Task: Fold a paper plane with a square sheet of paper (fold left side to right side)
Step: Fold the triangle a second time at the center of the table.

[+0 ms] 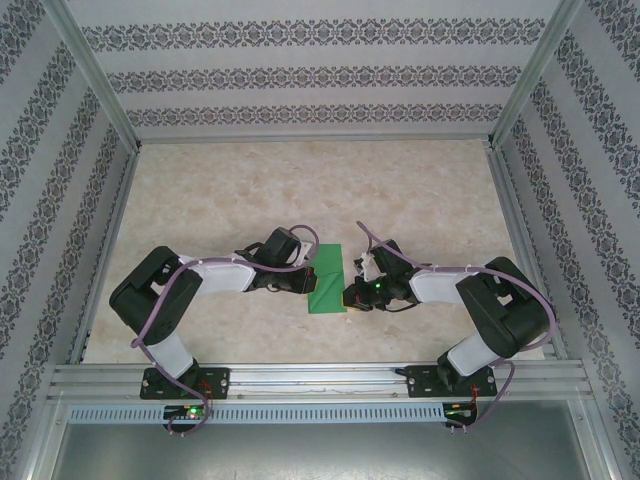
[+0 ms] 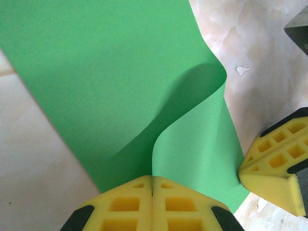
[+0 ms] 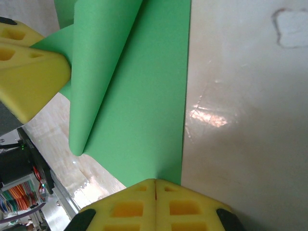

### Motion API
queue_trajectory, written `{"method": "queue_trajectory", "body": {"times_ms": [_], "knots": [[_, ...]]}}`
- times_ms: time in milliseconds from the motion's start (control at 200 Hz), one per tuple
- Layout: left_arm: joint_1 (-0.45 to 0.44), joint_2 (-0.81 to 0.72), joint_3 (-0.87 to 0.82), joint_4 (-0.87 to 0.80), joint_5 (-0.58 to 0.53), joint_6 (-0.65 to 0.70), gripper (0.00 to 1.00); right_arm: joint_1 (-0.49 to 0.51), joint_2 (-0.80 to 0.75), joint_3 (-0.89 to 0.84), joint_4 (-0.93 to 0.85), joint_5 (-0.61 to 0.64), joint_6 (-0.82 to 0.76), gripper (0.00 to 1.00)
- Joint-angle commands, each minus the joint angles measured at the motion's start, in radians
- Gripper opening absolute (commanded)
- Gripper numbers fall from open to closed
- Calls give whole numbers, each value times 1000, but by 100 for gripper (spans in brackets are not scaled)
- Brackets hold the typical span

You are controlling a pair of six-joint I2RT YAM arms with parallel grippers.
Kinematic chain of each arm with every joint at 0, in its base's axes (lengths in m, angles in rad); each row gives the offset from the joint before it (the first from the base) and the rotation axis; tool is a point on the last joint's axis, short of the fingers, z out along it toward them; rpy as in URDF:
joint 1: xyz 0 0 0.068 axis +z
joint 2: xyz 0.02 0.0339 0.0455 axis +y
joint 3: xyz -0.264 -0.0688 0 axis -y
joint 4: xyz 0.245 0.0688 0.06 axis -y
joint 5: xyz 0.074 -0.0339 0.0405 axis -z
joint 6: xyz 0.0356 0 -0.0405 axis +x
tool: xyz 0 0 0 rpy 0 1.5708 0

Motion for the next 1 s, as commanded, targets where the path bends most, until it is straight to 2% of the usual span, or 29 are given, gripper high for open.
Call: {"method": "queue_trajectory", "body": {"times_ms": [0,605,994], "knots": [[17,15,27,-22,-16,27,0,12,40,-9,-50,51,-23,0],[23,3,22,-27,-40,35,0,11,44,-5,-58,49,-26,0],[22,18,15,14,1,30,0,11,50,-6,-58,48,-28,0]]}}
